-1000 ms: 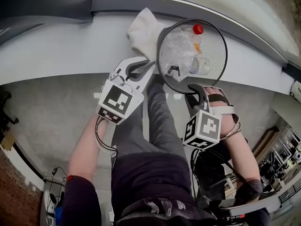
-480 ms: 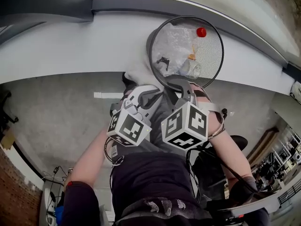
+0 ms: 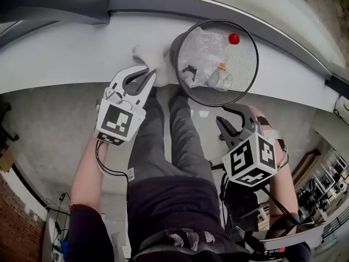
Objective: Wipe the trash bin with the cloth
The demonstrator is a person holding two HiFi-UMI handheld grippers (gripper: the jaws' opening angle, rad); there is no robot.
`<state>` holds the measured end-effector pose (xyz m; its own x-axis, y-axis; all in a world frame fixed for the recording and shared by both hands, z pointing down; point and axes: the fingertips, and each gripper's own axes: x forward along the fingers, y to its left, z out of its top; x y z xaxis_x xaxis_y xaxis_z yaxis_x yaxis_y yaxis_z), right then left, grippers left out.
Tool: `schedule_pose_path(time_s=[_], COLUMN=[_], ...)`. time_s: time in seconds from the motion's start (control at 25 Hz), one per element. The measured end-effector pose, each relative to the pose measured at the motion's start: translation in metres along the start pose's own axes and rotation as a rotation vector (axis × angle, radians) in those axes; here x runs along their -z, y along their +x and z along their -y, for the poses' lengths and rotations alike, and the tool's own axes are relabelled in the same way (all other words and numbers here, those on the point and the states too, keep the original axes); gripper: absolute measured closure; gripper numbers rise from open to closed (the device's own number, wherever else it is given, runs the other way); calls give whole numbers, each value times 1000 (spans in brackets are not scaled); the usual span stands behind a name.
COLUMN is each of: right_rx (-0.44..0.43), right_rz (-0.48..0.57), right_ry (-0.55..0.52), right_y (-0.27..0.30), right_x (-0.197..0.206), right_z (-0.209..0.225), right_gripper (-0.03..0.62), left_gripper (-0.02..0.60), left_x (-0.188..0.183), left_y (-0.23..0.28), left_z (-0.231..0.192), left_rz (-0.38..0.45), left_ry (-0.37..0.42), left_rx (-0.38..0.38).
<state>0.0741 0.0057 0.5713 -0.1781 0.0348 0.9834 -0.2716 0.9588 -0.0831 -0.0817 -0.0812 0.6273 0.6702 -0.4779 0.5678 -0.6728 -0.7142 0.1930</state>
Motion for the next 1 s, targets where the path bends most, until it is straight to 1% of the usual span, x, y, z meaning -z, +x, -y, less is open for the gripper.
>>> schedule_pose_path(time_s=[0.04, 0.12, 0.2, 0.24, 0.28, 0.36, 0.44, 0.56, 0.68, 0.76, 0.88, 1.0], right_rx=[10, 63, 119, 135, 140, 121, 103, 85, 43, 22, -5, -26], right_rz=[-45, -107, -136, -138, -135, -111, -84, -68, -40, -4, 51, 93], right_ry=[-49, -135, -190, -193, -180, -139, -110, -103, -78, -49, 28, 135], right_y=[4, 14, 24, 29, 34, 40, 42, 43, 43, 43, 47, 54], right_x=[10, 21, 22, 21, 19, 11, 2, -8, -16, -30, -60, -85], right_z=[-1, 3, 10, 13, 14, 12, 8, 5, -1, -8, -17, -13], right_gripper=[497, 485, 487, 487, 488, 490, 521, 531, 537, 548, 551, 551], left_gripper=[557, 557, 557, 557, 557, 557, 557, 557, 557, 557, 557, 557], left_x=[-3, -7, -11, -13, -15, -15, -12, -4, -1, 1, 10, 19], left_y=[3, 11, 22, 26, 30, 34, 32, 24, 16, 10, 2, 0], left_z=[-8, -16, -12, -5, 5, 26, 40, 57, 84, 103, 122, 114], left_rz=[5, 8, 10, 12, 13, 12, 10, -3, -12, -10, -12, -15], left_ry=[1, 3, 4, 4, 6, 16, 18, 1, -10, -18, -23, -23], left_rx=[-19, -38, -27, -11, 10, 47, 61, 93, 157, 211, 268, 278])
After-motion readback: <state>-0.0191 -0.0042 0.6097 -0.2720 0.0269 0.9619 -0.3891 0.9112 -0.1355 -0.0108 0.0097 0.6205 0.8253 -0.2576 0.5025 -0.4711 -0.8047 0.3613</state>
